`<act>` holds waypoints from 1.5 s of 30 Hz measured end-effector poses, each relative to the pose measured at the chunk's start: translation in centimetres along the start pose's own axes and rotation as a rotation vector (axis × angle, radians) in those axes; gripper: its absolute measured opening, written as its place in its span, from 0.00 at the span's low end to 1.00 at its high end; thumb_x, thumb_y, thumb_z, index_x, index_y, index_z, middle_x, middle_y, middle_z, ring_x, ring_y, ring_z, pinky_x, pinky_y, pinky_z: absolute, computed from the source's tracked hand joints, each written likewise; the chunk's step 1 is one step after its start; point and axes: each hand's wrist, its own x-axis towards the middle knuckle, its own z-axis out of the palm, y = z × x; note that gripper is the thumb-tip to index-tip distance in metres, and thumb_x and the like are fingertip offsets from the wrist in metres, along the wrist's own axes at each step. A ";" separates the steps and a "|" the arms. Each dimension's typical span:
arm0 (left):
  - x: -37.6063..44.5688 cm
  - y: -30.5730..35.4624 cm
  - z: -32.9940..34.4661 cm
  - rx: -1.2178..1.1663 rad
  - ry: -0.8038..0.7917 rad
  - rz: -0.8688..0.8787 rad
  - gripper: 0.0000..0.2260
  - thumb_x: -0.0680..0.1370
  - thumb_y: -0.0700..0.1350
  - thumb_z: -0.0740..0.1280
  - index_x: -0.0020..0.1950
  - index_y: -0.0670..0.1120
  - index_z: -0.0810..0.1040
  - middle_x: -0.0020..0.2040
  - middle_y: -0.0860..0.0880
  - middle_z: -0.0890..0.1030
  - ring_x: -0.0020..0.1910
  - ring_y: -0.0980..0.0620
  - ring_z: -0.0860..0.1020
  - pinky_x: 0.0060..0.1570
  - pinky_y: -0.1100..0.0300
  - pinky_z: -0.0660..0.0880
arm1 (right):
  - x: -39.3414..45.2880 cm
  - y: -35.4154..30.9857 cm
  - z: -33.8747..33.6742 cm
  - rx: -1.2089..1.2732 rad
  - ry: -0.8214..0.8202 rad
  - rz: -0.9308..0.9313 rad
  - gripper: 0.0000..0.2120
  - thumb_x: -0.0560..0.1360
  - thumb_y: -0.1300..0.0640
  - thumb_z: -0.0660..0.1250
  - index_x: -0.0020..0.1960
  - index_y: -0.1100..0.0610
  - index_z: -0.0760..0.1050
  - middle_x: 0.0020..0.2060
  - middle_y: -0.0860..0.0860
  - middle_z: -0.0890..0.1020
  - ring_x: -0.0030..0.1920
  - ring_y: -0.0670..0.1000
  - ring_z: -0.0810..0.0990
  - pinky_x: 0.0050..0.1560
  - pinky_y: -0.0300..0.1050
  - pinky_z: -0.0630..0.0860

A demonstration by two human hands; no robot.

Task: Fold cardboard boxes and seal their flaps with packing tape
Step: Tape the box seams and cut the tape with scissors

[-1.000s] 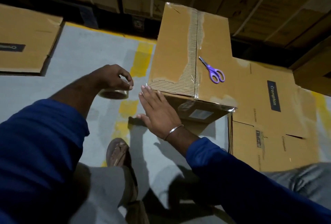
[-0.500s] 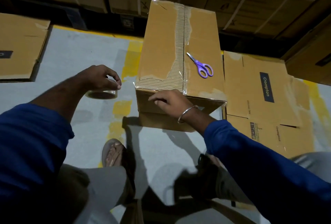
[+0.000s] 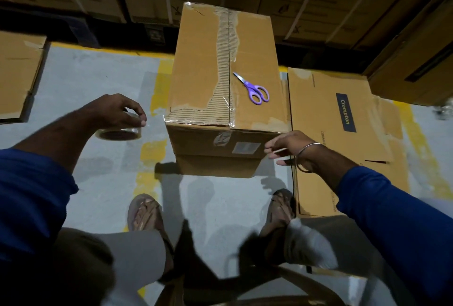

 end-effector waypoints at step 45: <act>-0.3 -0.8 -0.4 -0.079 -0.009 0.020 0.05 0.70 0.56 0.79 0.42 0.61 0.85 0.50 0.54 0.84 0.53 0.47 0.80 0.59 0.48 0.78 | 3.6 -10.9 3.6 -1.210 0.712 -0.476 0.14 0.74 0.43 0.73 0.49 0.53 0.83 0.40 0.55 0.82 0.41 0.58 0.81 0.40 0.51 0.80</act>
